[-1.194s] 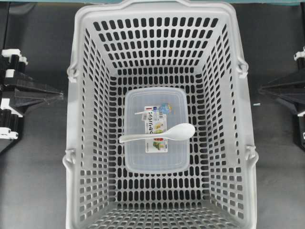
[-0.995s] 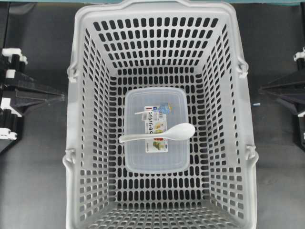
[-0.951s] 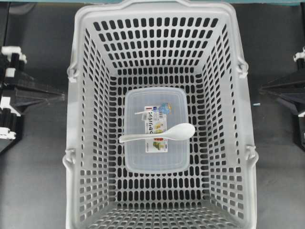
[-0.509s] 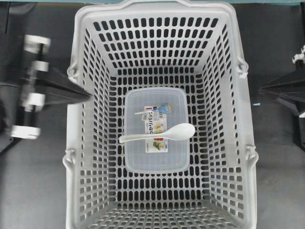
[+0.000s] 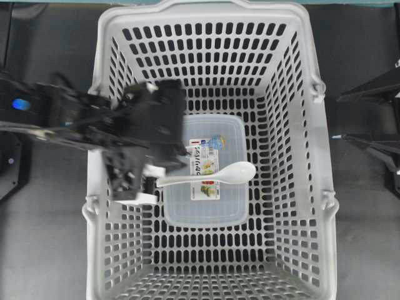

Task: Pick up the chinese spoon from the shopping basket with the left arm.
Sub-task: 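Move the left gripper over the basket down to the white spoon, then close the left gripper on the white spoon's handle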

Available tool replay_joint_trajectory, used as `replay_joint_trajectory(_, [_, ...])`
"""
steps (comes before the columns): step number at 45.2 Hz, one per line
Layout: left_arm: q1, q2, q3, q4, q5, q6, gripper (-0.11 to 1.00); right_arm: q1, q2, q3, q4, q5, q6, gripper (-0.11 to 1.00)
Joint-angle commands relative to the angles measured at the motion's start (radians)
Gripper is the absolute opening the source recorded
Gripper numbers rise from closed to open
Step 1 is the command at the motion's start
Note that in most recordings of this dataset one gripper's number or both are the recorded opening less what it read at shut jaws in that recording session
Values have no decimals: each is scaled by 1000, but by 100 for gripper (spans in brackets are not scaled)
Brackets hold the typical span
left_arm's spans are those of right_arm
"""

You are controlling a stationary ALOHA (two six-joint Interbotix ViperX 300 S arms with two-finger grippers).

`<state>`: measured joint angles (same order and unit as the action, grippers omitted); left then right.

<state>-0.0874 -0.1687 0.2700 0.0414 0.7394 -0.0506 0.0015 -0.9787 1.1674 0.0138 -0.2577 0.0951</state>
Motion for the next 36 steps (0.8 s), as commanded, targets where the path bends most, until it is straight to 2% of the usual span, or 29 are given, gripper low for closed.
replay_joint_trajectory(1, [-6,40,-60,3,25,-11,37,3,3,-23,3,-5,0,72])
replay_joint_trajectory(5, [-8,91,-87,3,58,-38,66,2,0,-21,3,-5,0,72])
replay_joint_trajectory(10, [-11,156,-118,3,78,-66,89,2,-5,-21,5,-5,-2,72])
replay_joint_trajectory(26, [-29,311,-123,3,75,-78,86,2,-5,-20,3,-5,-2,72])
replay_joint_trajectory(36, [-23,353,-115,3,52,-81,85,2,-5,-20,3,-5,-2,72])
